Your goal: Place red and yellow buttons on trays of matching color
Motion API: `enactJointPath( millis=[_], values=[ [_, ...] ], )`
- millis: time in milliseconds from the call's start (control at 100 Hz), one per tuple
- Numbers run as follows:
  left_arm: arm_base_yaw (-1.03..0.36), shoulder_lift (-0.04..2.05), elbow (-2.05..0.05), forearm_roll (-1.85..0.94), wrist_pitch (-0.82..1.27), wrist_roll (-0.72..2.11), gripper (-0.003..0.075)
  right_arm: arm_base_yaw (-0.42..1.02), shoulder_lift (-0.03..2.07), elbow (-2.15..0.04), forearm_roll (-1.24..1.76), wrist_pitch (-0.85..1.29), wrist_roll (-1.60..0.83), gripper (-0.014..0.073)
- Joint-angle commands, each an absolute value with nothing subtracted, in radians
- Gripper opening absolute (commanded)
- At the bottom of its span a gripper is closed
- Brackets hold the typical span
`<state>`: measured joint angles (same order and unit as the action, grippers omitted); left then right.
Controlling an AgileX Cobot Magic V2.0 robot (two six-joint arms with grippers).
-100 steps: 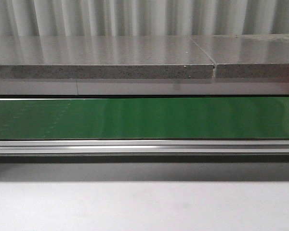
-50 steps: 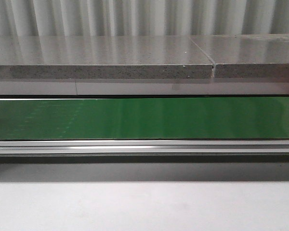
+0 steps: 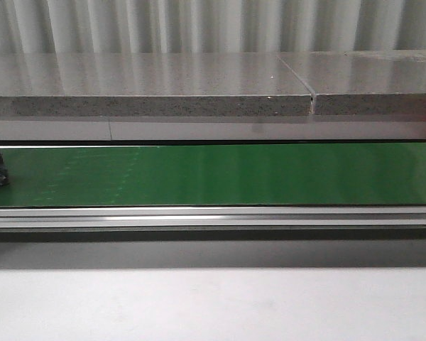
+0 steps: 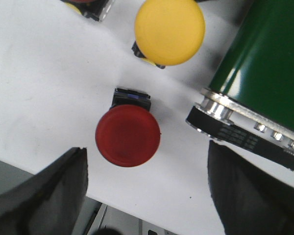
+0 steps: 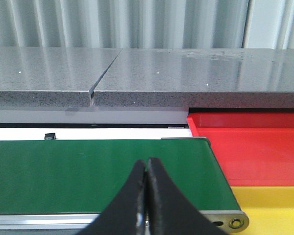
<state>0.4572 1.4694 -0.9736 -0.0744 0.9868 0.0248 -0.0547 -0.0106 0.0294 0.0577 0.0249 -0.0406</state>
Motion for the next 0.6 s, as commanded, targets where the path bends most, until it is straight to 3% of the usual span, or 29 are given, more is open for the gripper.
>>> enactJointPath(
  millis=[0,590],
  values=[
    [0.47,1.439,-0.993,-0.079,0.961,0.026,0.0501,-0.06,-0.031,0.01,0.056,-0.054,-0.051,-0.0102],
    [0.474,1.568,-0.993,-0.072,0.887,0.026,0.0501,-0.06,-0.031,0.01,0.056,-0.054,-0.051,-0.0102]
  ],
)
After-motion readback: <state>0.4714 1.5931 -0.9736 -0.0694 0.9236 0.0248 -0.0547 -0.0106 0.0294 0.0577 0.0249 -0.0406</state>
